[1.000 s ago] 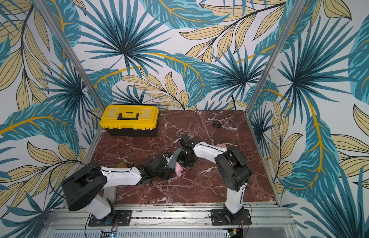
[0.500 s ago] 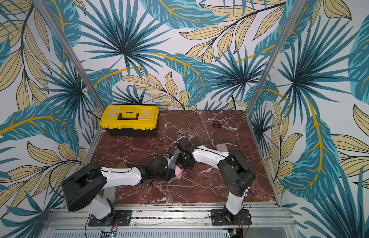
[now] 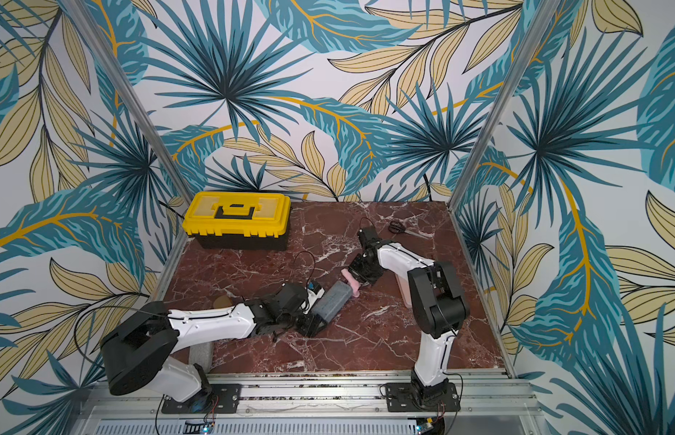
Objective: Wipe the eyeglass case
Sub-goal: Wipe the dirt from the eyeglass case.
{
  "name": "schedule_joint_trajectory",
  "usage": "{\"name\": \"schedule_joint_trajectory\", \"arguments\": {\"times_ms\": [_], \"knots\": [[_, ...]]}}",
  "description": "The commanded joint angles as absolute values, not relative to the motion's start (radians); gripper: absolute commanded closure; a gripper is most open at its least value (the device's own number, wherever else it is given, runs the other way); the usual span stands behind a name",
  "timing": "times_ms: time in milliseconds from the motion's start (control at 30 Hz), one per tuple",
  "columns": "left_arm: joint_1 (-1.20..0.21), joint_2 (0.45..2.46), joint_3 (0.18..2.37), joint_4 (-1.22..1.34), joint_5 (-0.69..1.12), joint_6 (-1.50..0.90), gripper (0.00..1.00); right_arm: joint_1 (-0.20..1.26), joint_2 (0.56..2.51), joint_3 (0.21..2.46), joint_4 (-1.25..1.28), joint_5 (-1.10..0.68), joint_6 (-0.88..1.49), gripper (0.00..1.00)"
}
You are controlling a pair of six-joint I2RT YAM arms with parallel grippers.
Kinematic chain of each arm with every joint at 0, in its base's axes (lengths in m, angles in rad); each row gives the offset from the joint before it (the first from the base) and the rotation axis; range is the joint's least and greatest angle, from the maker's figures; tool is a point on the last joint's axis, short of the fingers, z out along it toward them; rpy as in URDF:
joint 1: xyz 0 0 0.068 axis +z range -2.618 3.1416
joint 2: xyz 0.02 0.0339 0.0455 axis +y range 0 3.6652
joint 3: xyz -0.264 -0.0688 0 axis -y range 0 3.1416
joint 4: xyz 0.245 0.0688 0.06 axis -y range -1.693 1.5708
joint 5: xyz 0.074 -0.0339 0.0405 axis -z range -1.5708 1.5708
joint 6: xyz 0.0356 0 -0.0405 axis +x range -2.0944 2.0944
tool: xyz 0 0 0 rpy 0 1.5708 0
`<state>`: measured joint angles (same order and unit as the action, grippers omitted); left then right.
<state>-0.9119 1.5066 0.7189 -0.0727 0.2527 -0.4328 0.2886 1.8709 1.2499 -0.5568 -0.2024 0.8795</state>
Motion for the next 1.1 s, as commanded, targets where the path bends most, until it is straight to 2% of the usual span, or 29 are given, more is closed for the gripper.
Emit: {"name": "schedule_joint_trajectory", "arguments": {"times_ms": [0,100,400,633,867,1067], "knots": [[-0.874,1.453,0.66,0.084,0.615,-0.574,1.0,0.256,1.787,1.169,-0.558,-0.17,0.81,1.0],[-0.786,1.47,0.597,0.203,0.744,-0.69,1.0,0.247,1.711,1.053,-0.545,-0.179,0.814,1.0],[-0.659,1.632,0.639,0.114,0.817,-0.677,1.0,0.246,1.541,0.787,-0.368,-0.3,1.034,1.0],[-0.632,1.726,0.649,0.124,0.825,-0.722,1.0,0.262,1.638,0.795,-0.182,-0.382,1.142,1.0],[-0.617,1.773,0.68,0.108,0.851,-0.71,1.0,0.359,1.743,0.839,-0.048,-0.438,1.24,1.0],[-0.598,1.769,0.698,0.062,0.863,-0.673,1.0,0.587,1.652,0.625,0.154,-0.5,1.398,1.0]]}}
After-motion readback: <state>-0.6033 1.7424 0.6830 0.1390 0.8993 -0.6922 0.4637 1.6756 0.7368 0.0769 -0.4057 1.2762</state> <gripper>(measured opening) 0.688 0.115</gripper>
